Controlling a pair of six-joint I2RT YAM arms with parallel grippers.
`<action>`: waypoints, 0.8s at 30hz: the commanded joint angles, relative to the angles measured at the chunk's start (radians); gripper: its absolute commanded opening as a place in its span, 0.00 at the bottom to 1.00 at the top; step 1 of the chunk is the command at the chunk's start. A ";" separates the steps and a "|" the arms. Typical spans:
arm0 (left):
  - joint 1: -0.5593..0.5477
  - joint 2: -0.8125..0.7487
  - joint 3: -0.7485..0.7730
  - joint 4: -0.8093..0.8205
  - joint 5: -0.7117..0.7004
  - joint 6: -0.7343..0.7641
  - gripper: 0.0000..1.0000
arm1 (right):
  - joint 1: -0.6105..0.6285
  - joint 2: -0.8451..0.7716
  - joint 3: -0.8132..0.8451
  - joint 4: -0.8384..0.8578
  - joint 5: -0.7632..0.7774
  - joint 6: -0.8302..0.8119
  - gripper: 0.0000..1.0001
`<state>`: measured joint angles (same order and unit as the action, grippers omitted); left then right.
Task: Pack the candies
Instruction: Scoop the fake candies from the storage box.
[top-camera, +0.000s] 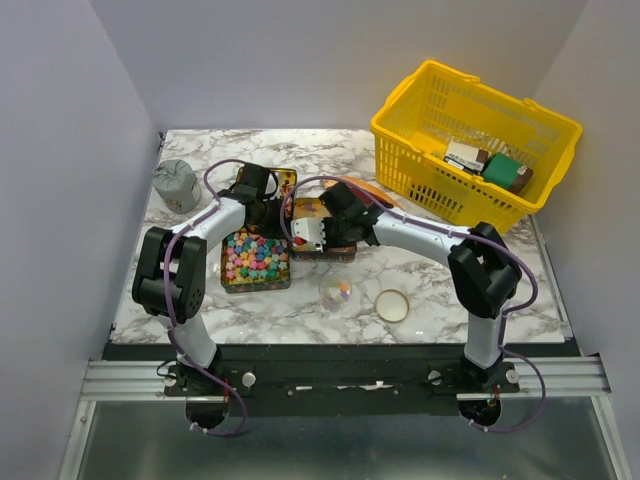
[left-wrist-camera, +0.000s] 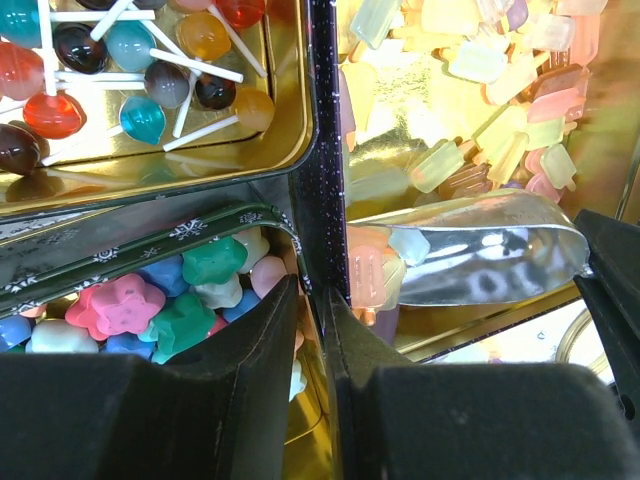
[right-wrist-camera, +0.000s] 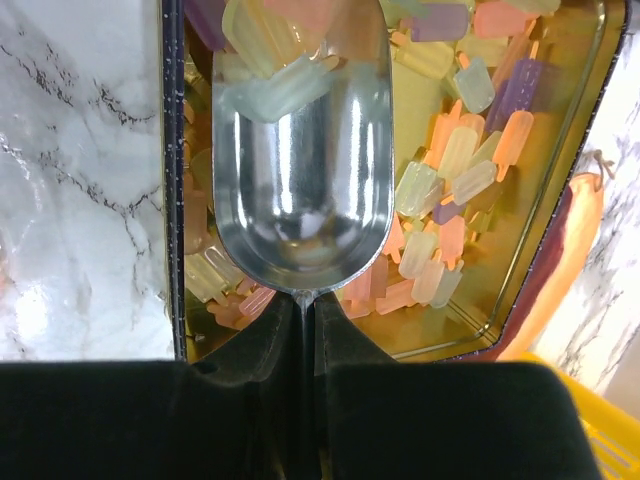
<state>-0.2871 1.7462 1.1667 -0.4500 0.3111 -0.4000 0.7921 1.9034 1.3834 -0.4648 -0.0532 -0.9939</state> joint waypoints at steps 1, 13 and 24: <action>-0.007 0.012 0.005 0.030 0.060 0.007 0.29 | 0.007 0.075 0.041 -0.113 -0.114 0.044 0.01; -0.009 0.004 -0.004 0.039 0.068 0.004 0.27 | -0.070 0.155 0.161 -0.233 -0.355 0.179 0.01; -0.009 -0.019 0.001 0.033 0.025 0.006 0.27 | -0.119 0.097 0.094 -0.092 -0.381 0.256 0.01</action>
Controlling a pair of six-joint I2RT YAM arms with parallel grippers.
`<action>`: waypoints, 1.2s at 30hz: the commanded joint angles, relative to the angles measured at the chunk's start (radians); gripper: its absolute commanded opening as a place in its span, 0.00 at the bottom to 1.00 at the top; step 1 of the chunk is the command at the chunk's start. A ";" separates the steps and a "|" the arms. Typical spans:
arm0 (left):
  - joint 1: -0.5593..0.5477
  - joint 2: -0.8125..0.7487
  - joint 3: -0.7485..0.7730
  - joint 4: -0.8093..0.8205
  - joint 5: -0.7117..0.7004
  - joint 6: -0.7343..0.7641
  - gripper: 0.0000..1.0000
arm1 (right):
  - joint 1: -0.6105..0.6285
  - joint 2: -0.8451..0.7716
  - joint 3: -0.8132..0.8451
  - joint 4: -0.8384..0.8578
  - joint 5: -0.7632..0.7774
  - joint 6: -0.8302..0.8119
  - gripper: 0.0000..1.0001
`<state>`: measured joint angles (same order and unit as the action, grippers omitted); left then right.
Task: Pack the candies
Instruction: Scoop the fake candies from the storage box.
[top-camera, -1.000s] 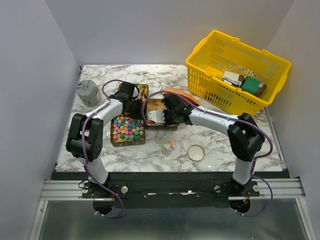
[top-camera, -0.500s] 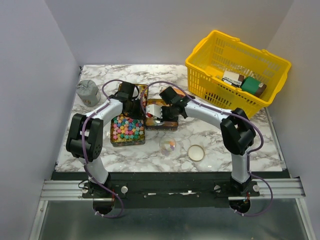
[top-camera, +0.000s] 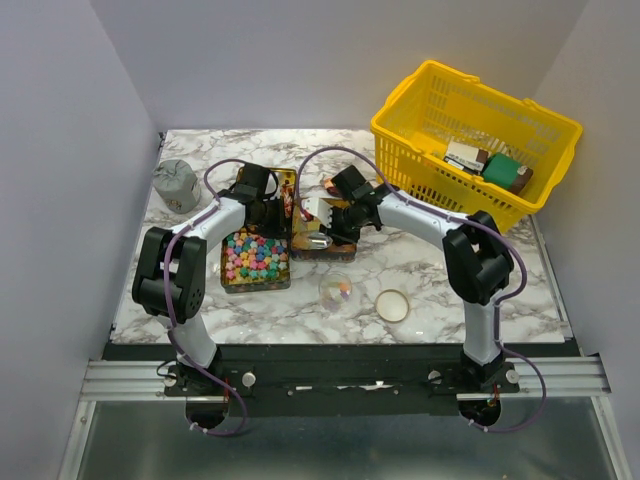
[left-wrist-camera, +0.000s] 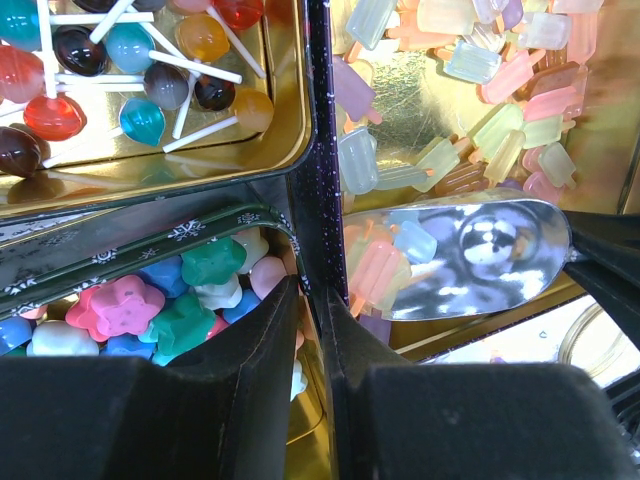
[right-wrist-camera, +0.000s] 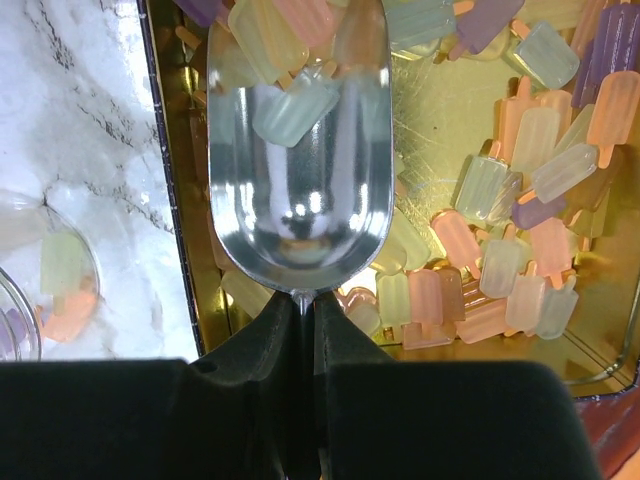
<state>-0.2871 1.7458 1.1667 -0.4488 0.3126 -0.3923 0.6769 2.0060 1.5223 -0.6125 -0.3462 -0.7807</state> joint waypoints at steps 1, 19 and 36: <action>-0.009 -0.026 -0.001 0.035 0.020 -0.002 0.27 | -0.008 -0.018 -0.057 0.071 -0.080 0.044 0.01; -0.009 -0.166 -0.093 0.177 -0.030 -0.022 0.28 | -0.043 -0.147 -0.189 0.261 0.018 0.086 0.01; -0.006 -0.210 -0.128 0.203 -0.090 -0.028 0.29 | -0.086 -0.223 -0.215 0.286 0.001 0.124 0.01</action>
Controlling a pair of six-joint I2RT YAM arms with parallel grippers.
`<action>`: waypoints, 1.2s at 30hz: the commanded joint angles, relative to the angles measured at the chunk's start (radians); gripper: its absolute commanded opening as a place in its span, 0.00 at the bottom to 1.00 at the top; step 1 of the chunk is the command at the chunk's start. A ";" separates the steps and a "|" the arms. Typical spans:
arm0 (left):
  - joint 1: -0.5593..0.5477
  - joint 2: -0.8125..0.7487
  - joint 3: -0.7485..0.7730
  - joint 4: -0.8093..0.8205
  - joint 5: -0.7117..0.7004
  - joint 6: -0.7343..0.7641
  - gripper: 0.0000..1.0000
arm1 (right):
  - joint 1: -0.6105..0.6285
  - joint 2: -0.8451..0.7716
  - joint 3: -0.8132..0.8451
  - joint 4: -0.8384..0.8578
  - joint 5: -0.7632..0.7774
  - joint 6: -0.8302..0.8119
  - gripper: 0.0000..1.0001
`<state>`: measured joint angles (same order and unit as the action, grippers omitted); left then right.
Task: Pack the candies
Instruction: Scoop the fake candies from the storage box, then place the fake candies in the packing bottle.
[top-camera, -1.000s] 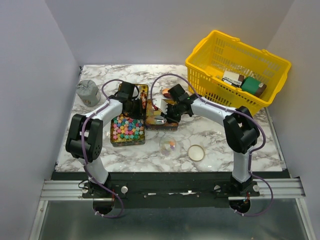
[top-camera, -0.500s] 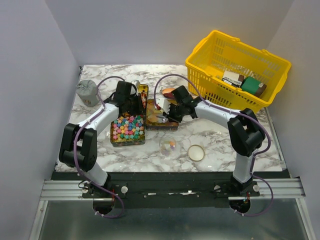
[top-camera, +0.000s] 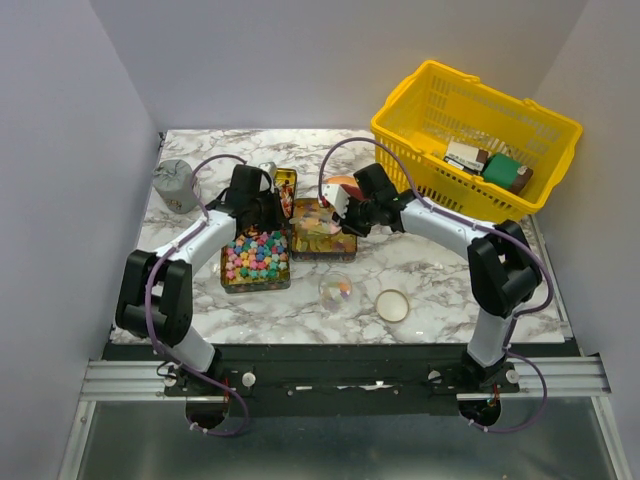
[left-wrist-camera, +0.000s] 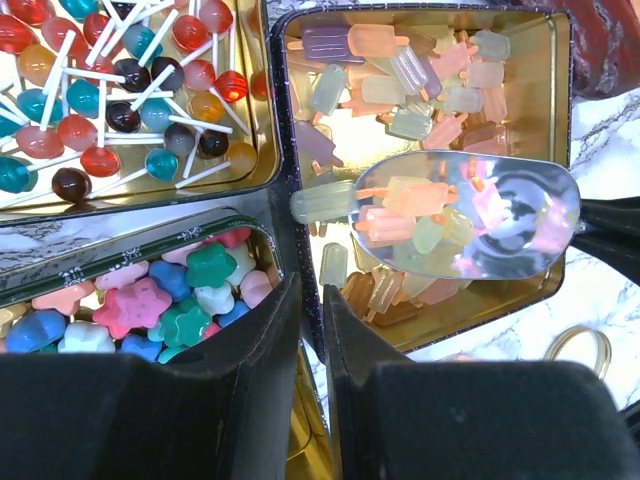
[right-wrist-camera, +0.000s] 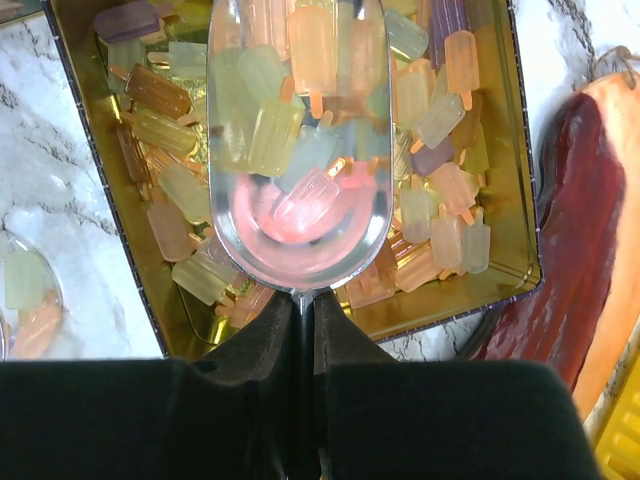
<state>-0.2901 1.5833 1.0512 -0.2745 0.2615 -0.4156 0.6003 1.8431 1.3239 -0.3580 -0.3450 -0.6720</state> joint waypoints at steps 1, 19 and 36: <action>0.000 -0.051 -0.014 0.035 -0.042 -0.006 0.29 | -0.013 -0.067 -0.025 0.031 -0.002 0.015 0.01; 0.008 -0.078 -0.040 0.054 -0.064 -0.022 0.30 | -0.023 -0.218 -0.118 0.004 -0.008 0.043 0.01; 0.011 -0.094 -0.046 0.047 -0.065 -0.023 0.41 | 0.030 -0.482 -0.127 -0.461 0.032 0.038 0.01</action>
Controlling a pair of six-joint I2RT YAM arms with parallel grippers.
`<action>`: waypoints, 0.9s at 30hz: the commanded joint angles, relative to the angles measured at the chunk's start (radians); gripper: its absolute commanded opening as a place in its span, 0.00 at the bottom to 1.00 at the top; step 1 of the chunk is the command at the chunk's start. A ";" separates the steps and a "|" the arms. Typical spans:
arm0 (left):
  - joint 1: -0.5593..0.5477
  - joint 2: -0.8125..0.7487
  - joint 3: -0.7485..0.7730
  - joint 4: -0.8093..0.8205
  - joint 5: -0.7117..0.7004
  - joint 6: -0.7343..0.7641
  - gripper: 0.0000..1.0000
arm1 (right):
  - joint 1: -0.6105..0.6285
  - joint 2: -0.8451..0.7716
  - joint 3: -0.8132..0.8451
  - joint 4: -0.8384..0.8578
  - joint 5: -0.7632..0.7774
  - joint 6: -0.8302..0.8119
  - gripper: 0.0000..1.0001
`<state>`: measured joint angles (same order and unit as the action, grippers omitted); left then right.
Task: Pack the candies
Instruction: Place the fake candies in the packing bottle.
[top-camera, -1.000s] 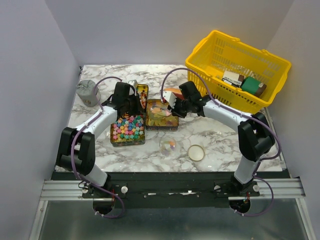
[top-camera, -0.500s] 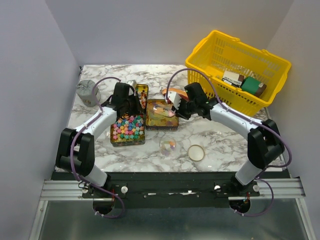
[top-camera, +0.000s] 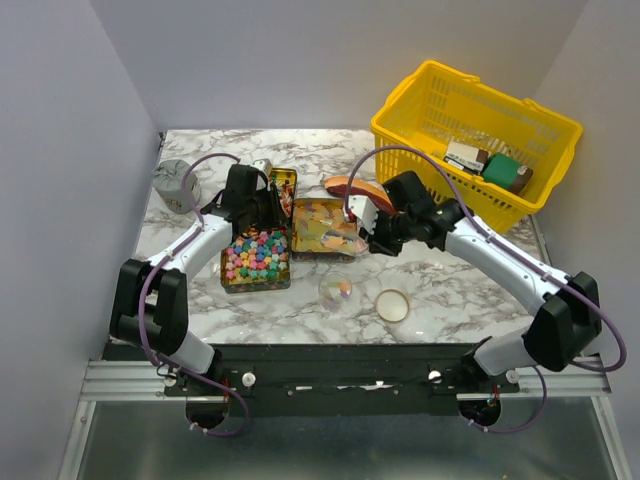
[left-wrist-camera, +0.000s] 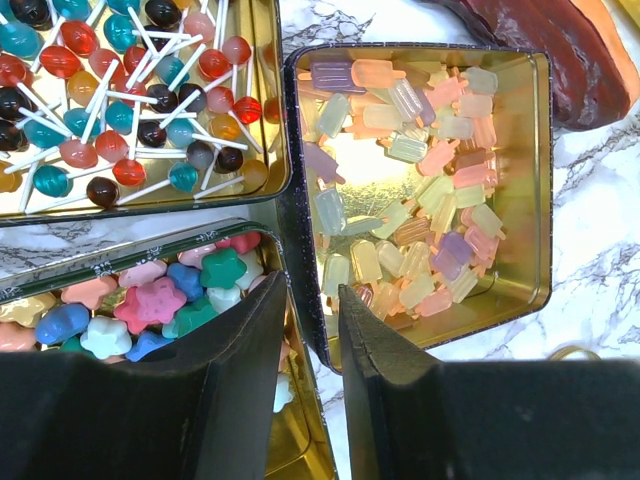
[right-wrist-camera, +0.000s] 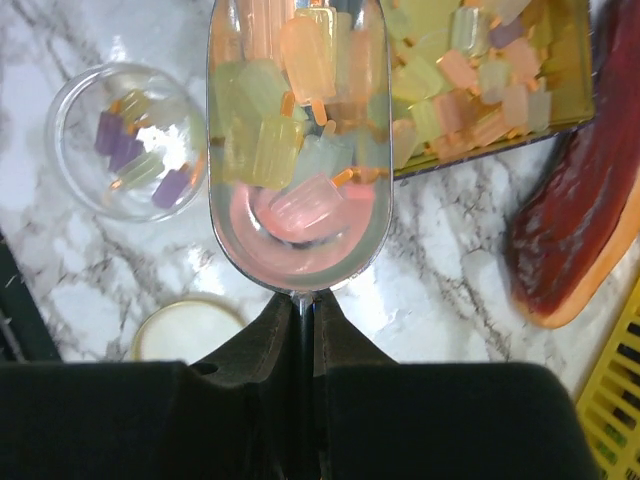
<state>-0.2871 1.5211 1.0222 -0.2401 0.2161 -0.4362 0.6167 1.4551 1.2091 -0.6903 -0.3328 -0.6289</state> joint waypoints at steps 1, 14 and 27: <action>0.008 -0.030 -0.017 0.013 -0.018 0.001 0.41 | 0.020 -0.110 -0.020 -0.143 0.024 -0.005 0.01; 0.008 -0.029 -0.024 0.013 -0.014 -0.001 0.41 | 0.120 -0.176 -0.072 -0.250 0.078 0.028 0.01; 0.008 -0.032 -0.025 0.012 -0.015 -0.001 0.40 | 0.212 -0.099 -0.045 -0.334 0.208 0.024 0.01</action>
<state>-0.2832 1.5208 1.0073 -0.2394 0.2161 -0.4366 0.8112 1.3357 1.1458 -0.9752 -0.2031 -0.6163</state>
